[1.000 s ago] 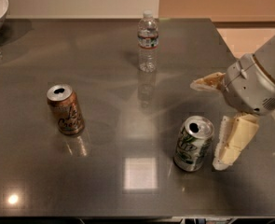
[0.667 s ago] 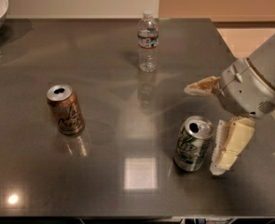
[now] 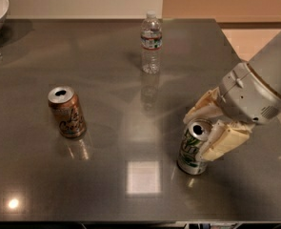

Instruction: Move 7up can near orange can

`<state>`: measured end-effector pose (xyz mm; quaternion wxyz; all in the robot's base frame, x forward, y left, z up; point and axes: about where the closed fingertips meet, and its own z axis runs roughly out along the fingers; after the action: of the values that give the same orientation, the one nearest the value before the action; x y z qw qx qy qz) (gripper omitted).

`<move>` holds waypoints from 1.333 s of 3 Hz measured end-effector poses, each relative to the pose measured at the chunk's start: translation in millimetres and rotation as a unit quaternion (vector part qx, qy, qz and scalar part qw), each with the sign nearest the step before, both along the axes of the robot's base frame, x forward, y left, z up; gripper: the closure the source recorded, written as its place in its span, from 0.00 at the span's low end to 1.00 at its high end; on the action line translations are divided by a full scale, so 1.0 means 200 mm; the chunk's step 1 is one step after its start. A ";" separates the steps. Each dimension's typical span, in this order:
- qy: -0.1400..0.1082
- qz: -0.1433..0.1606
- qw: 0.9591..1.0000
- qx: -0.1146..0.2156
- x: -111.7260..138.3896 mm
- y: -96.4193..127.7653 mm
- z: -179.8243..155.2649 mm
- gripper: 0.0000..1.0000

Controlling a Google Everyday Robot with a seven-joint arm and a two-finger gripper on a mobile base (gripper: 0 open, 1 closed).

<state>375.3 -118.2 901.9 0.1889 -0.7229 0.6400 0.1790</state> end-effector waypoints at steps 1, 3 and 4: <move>0.000 0.002 1.000 0.001 -0.01 0.03 0.03 0.65; -0.039 0.019 0.999 0.016 0.07 0.32 0.25 1.00; -0.047 0.029 0.998 0.027 0.15 0.50 0.29 1.00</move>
Offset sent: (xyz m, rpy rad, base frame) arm 0.0047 0.0533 0.0547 0.0218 -0.0642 0.0357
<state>405.9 -18.4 960.8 0.2326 -0.7434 0.6042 0.1677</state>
